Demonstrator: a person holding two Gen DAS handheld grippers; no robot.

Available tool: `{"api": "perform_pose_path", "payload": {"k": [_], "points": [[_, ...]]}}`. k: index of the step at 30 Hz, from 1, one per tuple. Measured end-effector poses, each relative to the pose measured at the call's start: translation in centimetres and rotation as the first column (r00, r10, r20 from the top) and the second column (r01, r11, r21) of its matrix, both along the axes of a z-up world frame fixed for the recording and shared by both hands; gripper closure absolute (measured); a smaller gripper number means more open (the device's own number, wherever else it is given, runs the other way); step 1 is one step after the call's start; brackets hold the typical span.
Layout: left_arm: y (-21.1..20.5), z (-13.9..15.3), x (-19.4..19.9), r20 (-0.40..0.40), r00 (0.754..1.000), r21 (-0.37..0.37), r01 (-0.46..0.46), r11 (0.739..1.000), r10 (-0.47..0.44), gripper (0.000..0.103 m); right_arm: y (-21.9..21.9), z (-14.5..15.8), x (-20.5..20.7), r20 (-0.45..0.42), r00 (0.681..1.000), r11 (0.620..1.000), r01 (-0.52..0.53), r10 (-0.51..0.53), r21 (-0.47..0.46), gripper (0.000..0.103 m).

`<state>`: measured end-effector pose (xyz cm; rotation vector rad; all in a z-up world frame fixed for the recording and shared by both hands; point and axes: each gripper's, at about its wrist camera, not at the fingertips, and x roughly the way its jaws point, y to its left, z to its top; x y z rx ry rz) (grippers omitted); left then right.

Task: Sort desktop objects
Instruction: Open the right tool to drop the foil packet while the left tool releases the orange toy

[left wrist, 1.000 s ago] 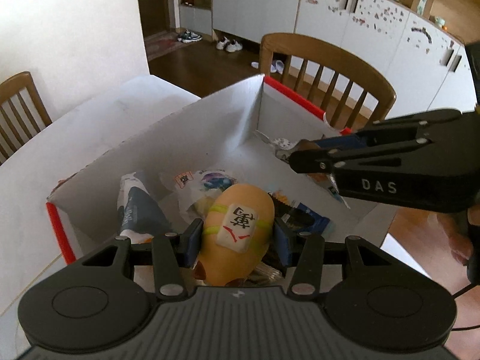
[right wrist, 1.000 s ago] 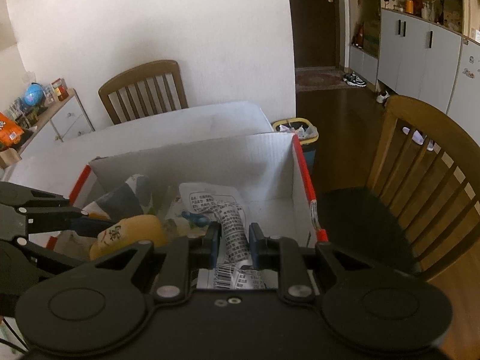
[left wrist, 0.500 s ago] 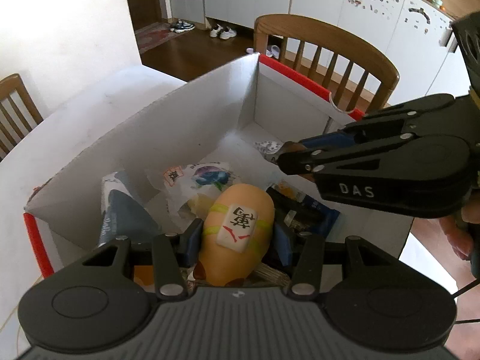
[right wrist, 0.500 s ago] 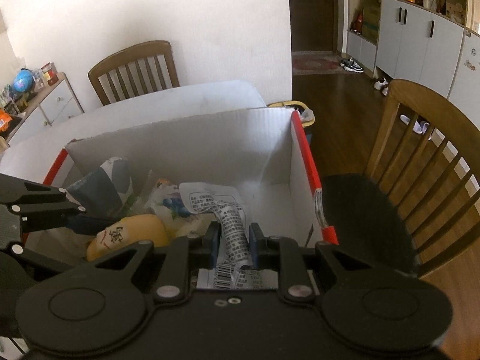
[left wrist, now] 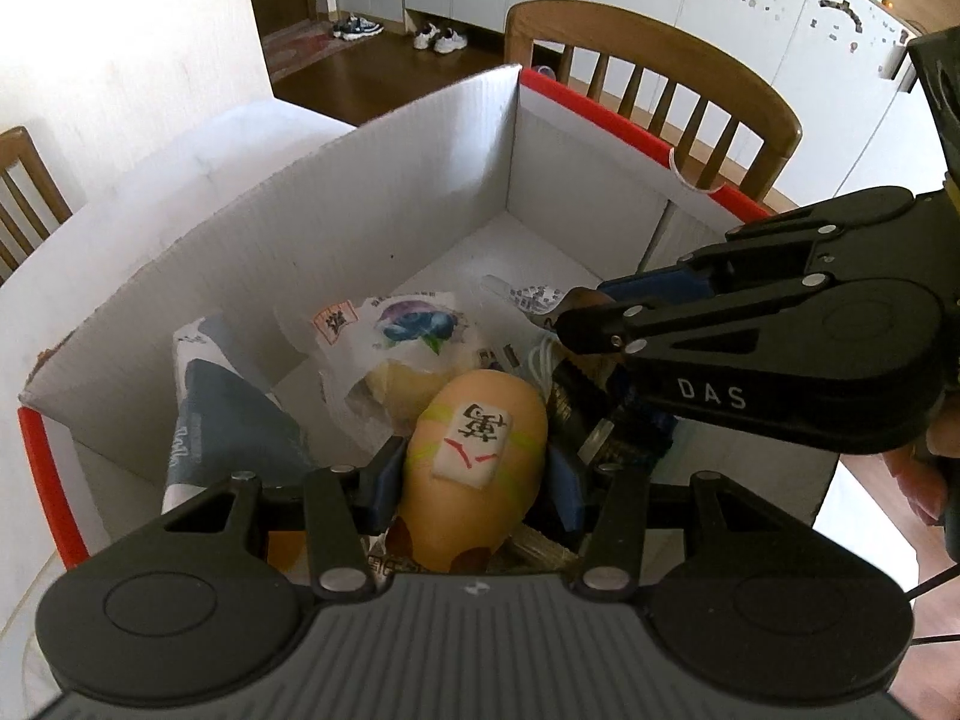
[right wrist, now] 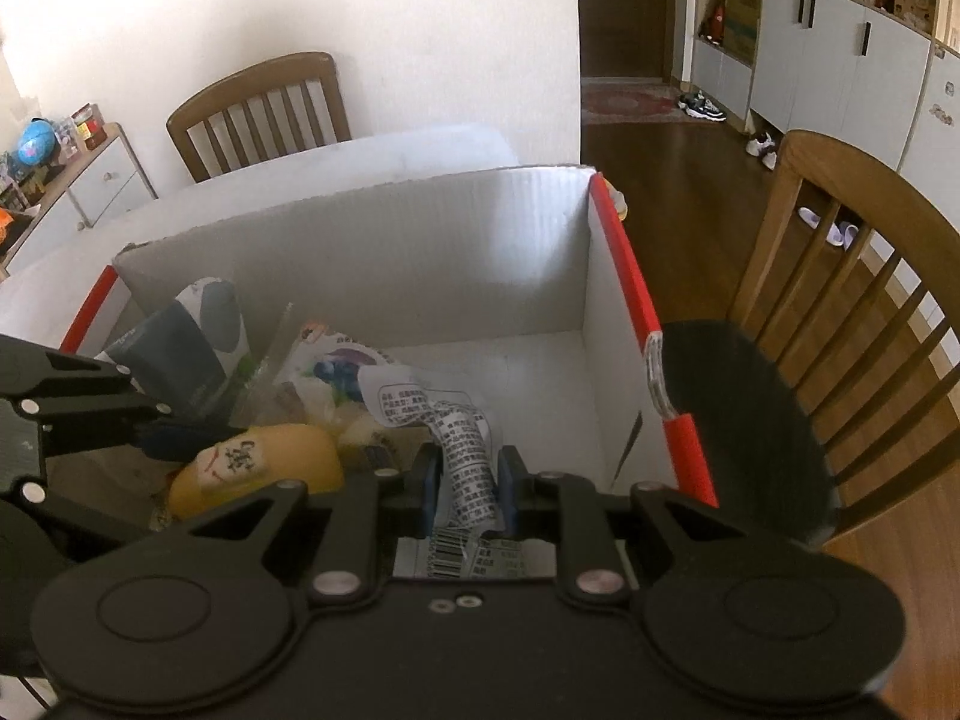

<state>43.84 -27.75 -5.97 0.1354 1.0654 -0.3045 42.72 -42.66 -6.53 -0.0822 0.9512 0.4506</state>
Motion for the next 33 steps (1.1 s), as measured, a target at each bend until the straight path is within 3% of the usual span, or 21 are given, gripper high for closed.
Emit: {"api": "perform_pose_path", "payload": {"k": [7,17,22,33], "points": [[0.5,-1.2,0.0,-0.062,0.998,-0.022,-0.006,1.000,0.005,0.055,0.1,-0.2,0.0,-0.008,1.000,1.000,-0.005,0.005,-0.006,0.083],[0.5,-1.4,0.0,-0.068,0.998,-0.023,-0.004,1.000,0.003,0.054,0.2,-0.5,0.2,-0.011,1.000,1.000,0.007,-0.008,-0.021,0.078],[0.4,-1.1,-0.3,-0.060,0.998,-0.035,0.005,0.999,-0.007,0.042,-0.1,-0.5,0.0,-0.008,1.000,1.000,0.014,-0.014,-0.019,0.078],[0.3,0.1,-1.4,-0.026,1.000,-0.053,-0.007,0.999,0.006,0.033,-0.5,0.2,-0.7,0.009,1.000,0.999,0.028,-0.027,-0.023,0.076]]}}
